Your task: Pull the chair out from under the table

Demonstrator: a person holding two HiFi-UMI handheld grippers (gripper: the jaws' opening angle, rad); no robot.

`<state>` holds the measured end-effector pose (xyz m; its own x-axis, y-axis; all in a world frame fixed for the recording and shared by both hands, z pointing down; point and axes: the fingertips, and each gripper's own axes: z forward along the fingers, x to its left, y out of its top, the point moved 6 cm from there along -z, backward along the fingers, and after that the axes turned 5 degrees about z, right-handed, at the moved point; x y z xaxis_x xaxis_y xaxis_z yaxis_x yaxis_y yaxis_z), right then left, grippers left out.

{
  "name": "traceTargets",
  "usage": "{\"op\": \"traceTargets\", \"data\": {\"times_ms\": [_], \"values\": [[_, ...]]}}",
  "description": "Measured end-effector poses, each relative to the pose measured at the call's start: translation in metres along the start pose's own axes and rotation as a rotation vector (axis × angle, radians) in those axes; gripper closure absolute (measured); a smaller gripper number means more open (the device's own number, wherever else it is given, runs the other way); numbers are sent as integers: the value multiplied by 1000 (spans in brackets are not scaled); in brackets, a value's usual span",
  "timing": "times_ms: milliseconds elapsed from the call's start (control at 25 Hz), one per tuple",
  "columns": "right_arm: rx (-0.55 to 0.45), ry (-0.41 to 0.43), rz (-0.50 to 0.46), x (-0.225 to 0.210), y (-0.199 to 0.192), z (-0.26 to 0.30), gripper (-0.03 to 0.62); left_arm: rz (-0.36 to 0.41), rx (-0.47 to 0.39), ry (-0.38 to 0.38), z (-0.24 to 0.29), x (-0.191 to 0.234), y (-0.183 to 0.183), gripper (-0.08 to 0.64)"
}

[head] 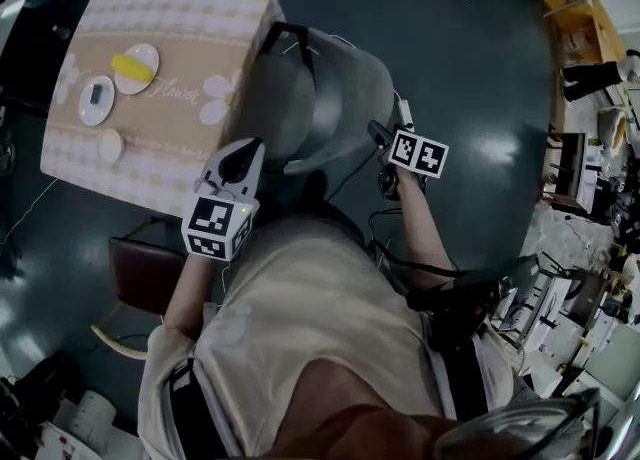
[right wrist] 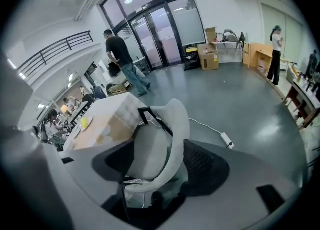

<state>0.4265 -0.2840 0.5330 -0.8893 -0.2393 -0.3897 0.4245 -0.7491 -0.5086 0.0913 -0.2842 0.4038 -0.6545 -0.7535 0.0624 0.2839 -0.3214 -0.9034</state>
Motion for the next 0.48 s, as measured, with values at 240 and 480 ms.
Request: {"op": "traceTargets", "data": {"times_ms": [240,480], "values": [[78,-49,22,-31,13,50,285,-14,29,40,7,-2,-5,552],[150,-79,22,-51,17,85,284,-22,50,73,10,-8,-7,552]]}}
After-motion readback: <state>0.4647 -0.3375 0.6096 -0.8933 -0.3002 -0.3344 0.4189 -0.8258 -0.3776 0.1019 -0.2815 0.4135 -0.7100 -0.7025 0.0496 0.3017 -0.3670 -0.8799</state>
